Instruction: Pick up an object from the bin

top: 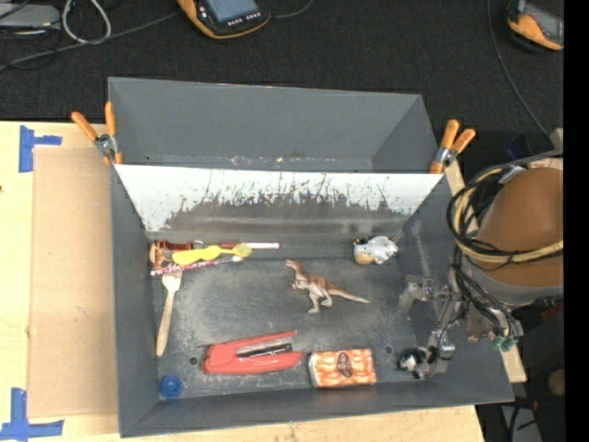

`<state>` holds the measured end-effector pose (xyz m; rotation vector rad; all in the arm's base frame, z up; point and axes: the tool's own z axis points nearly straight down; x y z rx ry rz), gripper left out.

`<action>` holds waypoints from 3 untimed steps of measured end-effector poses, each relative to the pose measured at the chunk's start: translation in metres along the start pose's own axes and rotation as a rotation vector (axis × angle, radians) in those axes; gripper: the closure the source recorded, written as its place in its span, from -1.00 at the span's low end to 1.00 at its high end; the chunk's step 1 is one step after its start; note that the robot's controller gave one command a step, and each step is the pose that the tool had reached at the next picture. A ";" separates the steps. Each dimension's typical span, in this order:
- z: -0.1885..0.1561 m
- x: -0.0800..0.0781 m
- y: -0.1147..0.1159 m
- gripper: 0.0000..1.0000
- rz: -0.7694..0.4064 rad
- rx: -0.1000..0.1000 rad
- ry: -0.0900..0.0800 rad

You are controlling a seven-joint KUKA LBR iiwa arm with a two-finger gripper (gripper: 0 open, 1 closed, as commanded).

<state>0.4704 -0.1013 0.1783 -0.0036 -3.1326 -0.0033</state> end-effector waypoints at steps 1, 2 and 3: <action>-0.003 -0.002 0.000 -1.00 -0.004 0.001 -0.007; -0.002 -0.017 0.042 -1.00 -0.060 0.001 -0.007; 0.039 -0.007 0.072 -1.00 -0.102 0.002 -0.005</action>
Offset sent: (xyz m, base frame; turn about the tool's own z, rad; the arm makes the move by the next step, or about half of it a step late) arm 0.0217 0.0540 0.0028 -0.0780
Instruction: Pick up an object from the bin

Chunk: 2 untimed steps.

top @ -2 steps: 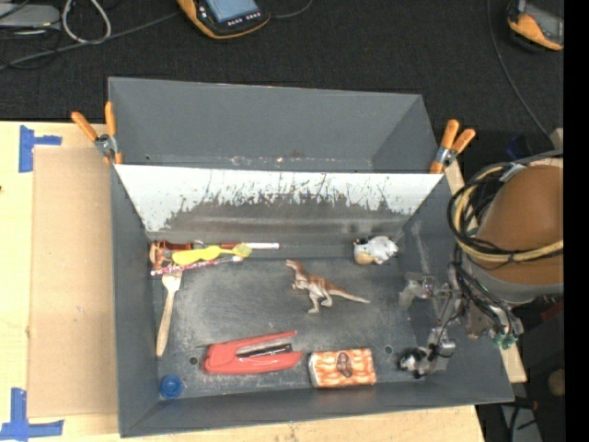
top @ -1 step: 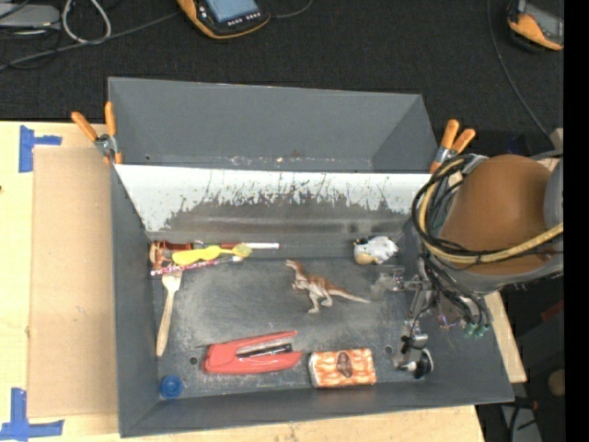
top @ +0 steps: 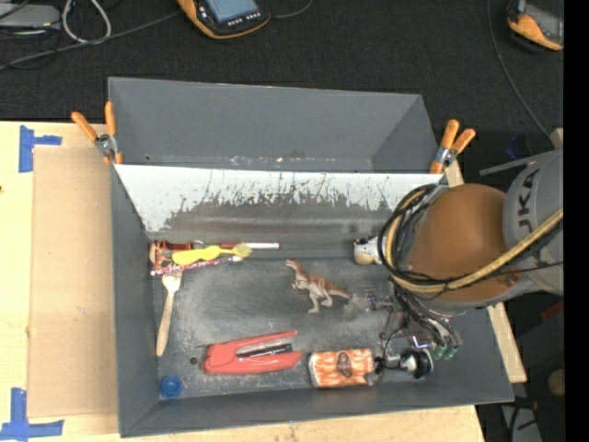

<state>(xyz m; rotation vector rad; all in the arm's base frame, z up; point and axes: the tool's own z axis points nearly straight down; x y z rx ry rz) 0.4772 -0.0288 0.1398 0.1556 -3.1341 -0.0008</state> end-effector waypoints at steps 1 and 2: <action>0.064 -0.006 0.003 -1.00 0.063 -0.002 -0.008; 0.070 -0.003 0.007 1.00 0.056 -0.001 -0.007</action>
Offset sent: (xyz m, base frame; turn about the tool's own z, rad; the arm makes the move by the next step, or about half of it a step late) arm 0.0024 0.0069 -0.0698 0.0598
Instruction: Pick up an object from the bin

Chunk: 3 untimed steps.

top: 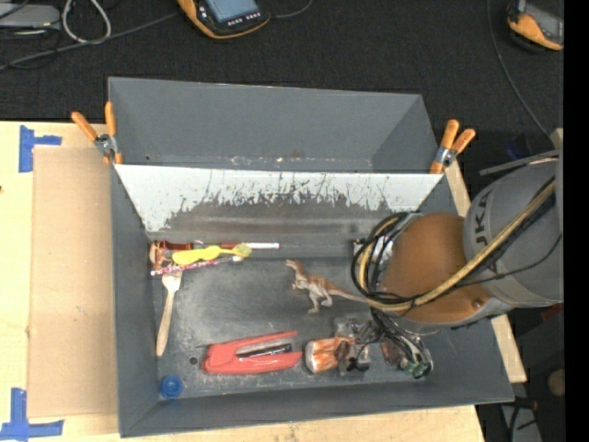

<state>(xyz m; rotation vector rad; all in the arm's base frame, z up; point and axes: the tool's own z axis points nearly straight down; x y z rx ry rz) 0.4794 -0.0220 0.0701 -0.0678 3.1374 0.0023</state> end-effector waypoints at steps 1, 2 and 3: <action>0.000 0.000 0.000 1.00 -0.001 0.000 0.000; -0.065 -0.002 0.001 1.00 -0.007 -0.001 0.006; -0.148 -0.004 0.006 1.00 -0.040 -0.001 0.011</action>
Offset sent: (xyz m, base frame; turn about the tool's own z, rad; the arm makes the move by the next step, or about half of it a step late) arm 0.0061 0.0010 0.1257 -0.0103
